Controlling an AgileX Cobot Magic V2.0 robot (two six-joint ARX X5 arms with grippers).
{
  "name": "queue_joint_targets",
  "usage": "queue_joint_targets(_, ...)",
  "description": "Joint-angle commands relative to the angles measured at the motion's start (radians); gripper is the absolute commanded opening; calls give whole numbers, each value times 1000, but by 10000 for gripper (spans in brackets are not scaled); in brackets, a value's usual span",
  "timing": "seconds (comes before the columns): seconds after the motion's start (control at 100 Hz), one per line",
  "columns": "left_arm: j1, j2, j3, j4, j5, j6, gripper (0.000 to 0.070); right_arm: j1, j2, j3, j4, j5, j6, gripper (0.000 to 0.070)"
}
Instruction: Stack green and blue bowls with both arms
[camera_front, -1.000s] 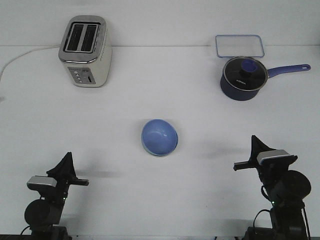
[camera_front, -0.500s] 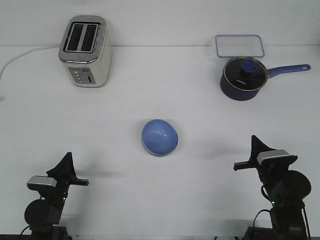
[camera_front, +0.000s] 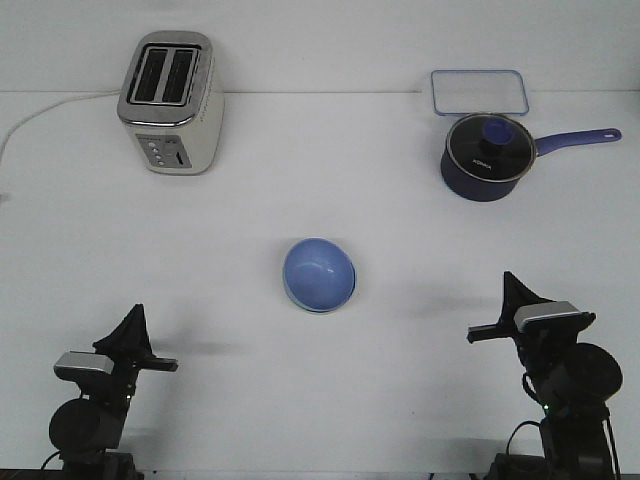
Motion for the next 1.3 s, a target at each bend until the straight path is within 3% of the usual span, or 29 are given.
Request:
queue_joint_targets(0.0,1,-2,-20,10,-2,8,10,1,-20,1,11,2,5,0)
queue_joint_targets(0.36,1,-2,-20,10,-2,8,11,18,-244,-160,14,6,5,0)
queue_joint_targets(0.64,1,-2,-20,10,-2,8,11,39,-469,-304,12,212,4,0)
queue_joint_targets(0.91,1,-2,-20,10,-2,8,10,84,-464,-319,14,284,3,0)
queue_joint_targets(1.12,1,-2,-19,10,-2,8,10,87,-464,-327,26,286,3,0)
queue_joint_targets(1.29,1,-2,-19,10,-2,8,10,87,-464,-406,179,255,15,0)
